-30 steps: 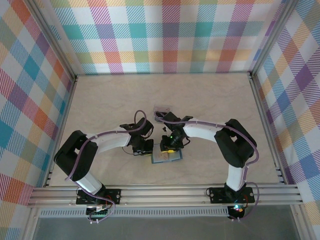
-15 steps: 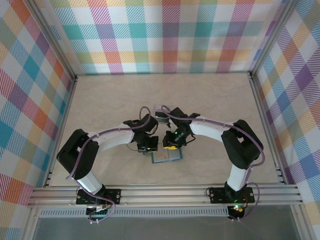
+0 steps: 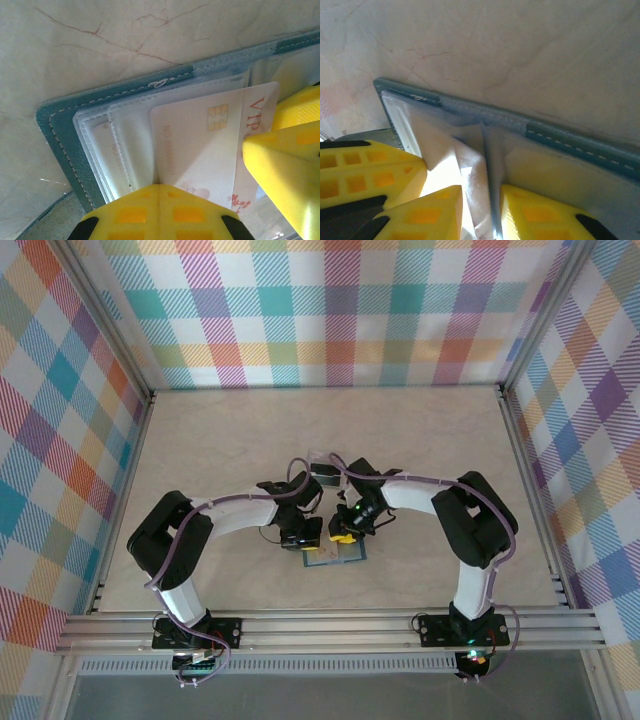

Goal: Take the credit cards out of the card holder

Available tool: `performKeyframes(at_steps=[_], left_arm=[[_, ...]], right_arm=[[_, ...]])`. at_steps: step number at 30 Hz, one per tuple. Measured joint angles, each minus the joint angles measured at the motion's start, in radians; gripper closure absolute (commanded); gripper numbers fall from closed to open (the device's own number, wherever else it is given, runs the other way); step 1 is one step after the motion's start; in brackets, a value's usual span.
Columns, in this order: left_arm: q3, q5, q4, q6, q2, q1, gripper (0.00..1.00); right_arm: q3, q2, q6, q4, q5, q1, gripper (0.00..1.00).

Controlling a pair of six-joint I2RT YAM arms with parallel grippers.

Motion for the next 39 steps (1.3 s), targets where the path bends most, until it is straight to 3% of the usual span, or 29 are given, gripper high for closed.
performKeyframes(at_steps=[12, 23, 39], left_arm=[[0.0, 0.001, 0.001, 0.0, 0.002, 0.0, 0.98], [0.002, -0.003, -0.003, 0.0, 0.002, -0.002, 0.98], [0.03, -0.061, -0.066, 0.039, 0.002, -0.003, 0.98]], right_arm=[[-0.109, -0.02, 0.047, 0.185, -0.129, -0.032, 0.8], [-0.17, -0.123, 0.098, 0.25, -0.168, -0.033, 0.96], [-0.164, -0.207, 0.019, 0.061, 0.005, -0.049, 1.0]])
